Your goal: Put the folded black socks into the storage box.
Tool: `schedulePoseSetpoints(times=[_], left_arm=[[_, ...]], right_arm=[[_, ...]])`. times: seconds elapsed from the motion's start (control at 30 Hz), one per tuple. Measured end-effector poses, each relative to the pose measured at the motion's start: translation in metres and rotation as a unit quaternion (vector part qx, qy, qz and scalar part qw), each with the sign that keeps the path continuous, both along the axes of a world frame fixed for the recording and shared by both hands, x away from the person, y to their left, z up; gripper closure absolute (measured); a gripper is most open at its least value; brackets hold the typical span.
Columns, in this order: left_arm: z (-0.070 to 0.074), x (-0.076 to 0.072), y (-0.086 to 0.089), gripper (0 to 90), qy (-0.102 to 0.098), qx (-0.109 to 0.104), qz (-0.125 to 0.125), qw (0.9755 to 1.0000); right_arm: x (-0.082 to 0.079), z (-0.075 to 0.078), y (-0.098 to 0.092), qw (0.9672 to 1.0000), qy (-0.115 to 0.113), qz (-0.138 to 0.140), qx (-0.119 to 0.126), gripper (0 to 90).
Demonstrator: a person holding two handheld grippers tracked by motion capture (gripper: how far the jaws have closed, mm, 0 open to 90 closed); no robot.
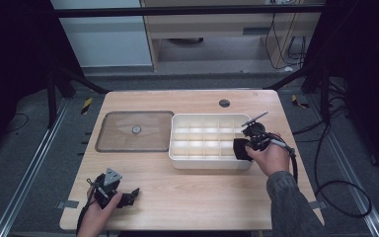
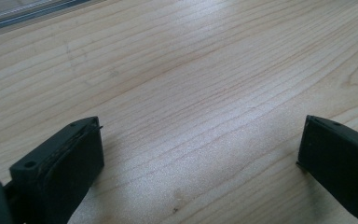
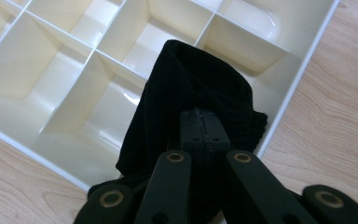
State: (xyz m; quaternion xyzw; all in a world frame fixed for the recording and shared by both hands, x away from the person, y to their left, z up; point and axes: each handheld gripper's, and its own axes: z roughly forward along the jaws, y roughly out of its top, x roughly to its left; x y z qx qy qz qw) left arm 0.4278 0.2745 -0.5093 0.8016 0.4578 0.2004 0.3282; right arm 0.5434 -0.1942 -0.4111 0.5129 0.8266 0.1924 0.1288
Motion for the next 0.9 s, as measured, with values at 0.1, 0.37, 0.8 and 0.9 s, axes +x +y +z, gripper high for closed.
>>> schedulePoseSetpoints(times=[0.1,0.37,0.8,0.9], left_arm=[[0.0001,-0.0001,-0.0001,0.0,0.001,0.001,0.000,1.0000],[0.0000,-0.0001,-0.0002,0.0,0.000,0.000,0.000,1.0000],[0.0000,-0.0003,-0.0004,0.0,0.000,0.000,-0.001,1.0000],[0.0000,-0.0004,-0.0005,0.0,0.000,0.000,-0.001,1.0000]], right_arm=[[-0.0010,-0.0014,-0.0005,1.0000,-0.004,0.001,0.002,90.0],[-0.0038,-0.0049,-0.0010,1.0000,-0.004,0.002,0.006,90.0],[-0.0071,-0.0091,-0.0015,1.0000,-0.003,0.004,0.008,90.0],[-0.0074,-0.0101,-0.0023,0.9999,-0.003,0.007,0.010,90.0]])
